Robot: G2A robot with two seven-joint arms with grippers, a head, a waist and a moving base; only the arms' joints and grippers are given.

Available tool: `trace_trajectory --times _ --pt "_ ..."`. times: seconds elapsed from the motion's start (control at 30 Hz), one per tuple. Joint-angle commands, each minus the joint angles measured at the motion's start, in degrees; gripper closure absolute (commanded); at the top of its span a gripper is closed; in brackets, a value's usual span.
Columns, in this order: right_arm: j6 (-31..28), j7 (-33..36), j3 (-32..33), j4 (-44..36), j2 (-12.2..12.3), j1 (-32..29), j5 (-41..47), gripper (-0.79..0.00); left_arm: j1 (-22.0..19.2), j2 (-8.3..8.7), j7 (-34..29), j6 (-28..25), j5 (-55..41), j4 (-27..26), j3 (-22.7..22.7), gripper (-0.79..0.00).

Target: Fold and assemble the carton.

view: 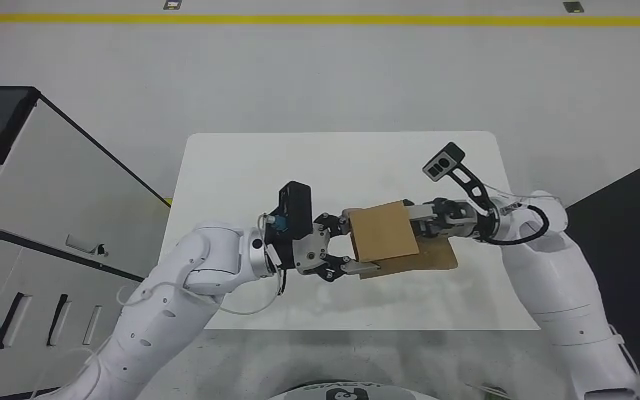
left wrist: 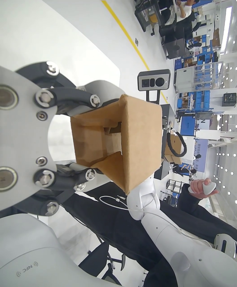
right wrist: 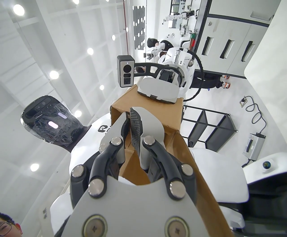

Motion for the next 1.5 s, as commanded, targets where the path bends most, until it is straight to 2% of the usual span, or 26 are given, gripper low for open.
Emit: trace_trajectory --times 0.0,0.33,0.57,0.6,0.63,0.7,0.77,0.83,0.93,1.1,1.27,1.3,1.33,1.47 --pt "0.0 0.0 -0.1 0.0 0.0 0.0 0.0 0.000 0.1 -0.01 0.1 0.1 -0.1 0.0 0.0 0.000" --pt "-1.3 0.9 2.4 -0.5 0.4 -0.6 1.1 0.000 0.9 0.19 1.1 -0.3 -0.9 0.3 -1.9 0.000" --pt "-2.9 4.4 5.2 -2.3 0.9 -2.0 1.3 0.000 1.9 0.45 1.1 0.1 -0.6 -0.3 -3.7 0.000" --pt "-3.4 4.8 5.6 -2.5 1.0 -2.1 1.2 -0.031 2.0 0.48 1.1 0.2 -0.8 -0.3 -3.9 0.000" --pt "-4.0 5.1 5.9 -2.8 1.0 -2.3 1.3 -0.163 2.1 0.51 1.1 0.2 -1.0 -0.3 -4.1 0.000" --pt "-5.8 5.1 6.9 -3.1 1.0 -2.6 1.6 -0.332 2.4 0.55 1.0 0.3 -1.5 -0.3 -4.4 0.000" --pt "-7.9 5.1 7.7 -3.9 1.1 -3.0 2.0 -0.437 2.6 0.58 1.2 0.0 -2.6 -0.2 -4.5 0.000" --pt "-9.6 5.2 8.4 -4.8 1.1 -3.3 1.9 -0.499 2.7 0.62 0.8 -0.4 -3.2 -0.2 -4.6 0.000" --pt "-13.3 5.7 9.5 -6.6 1.2 -3.2 -0.1 -0.502 2.7 0.64 0.9 -1.5 -6.0 0.0 -4.4 0.000" --pt "-18.9 5.1 11.6 -9.7 1.3 -3.6 -2.2 -0.434 2.7 0.76 0.0 -2.6 -9.2 0.2 -4.5 0.000" --pt "-21.4 4.2 13.4 -14.2 1.5 -4.1 -4.2 -0.369 2.9 0.97 -1.6 -2.8 -10.8 -0.1 -4.9 0.000" --pt "-21.6 3.9 13.8 -15.1 1.5 -4.3 -4.8 -0.662 3.0 1.00 -1.8 -2.8 -11.1 -0.3 -5.0 0.000" --pt "-21.6 3.9 13.8 -15.1 1.5 -4.3 -4.8 -0.785 3.0 1.03 -2.0 -2.7 -11.3 -0.4 -5.0 0.000" --pt "-21.6 3.9 13.8 -15.1 1.5 -4.3 -4.8 -0.785 3.2 1.07 -2.6 -2.5 -11.4 -0.5 -4.9 0.000"
